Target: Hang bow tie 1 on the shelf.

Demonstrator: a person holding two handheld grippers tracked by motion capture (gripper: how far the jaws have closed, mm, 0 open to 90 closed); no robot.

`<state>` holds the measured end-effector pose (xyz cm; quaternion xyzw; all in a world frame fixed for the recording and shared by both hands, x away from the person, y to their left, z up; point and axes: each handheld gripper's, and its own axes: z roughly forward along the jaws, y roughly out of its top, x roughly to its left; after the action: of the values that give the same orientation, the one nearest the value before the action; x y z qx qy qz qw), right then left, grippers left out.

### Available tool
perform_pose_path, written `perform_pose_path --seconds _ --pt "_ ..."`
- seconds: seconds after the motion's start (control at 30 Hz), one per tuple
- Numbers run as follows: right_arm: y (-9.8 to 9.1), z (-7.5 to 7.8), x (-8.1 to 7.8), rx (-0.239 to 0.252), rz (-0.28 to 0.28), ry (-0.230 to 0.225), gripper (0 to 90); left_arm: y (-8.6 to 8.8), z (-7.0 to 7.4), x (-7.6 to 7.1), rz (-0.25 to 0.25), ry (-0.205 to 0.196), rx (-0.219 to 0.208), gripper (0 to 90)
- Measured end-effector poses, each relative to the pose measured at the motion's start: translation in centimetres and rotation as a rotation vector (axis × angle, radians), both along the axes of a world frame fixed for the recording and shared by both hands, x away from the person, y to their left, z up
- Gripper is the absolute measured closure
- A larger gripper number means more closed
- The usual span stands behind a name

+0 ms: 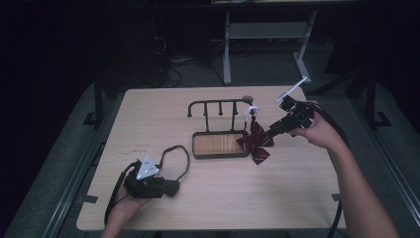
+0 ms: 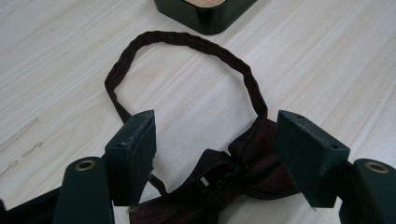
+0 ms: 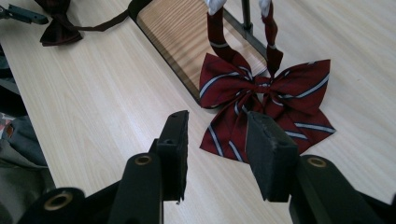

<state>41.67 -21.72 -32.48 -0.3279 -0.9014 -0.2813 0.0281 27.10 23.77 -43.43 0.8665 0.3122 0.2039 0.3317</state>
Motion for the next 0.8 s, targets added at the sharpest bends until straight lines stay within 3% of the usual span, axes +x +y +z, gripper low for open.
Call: perform_pose_path --seconds 0.13,0.8 --pt "-0.1 -0.5 -0.4 0.007 -0.001 0.000 57.9 0.0 0.0 0.0 -0.005 0.001 0.016 30.5" --pt "-0.7 -3.5 -1.9 0.010 0.000 0.028 54.6 -0.1 -0.1 0.0 0.001 -0.007 0.015 30.6"
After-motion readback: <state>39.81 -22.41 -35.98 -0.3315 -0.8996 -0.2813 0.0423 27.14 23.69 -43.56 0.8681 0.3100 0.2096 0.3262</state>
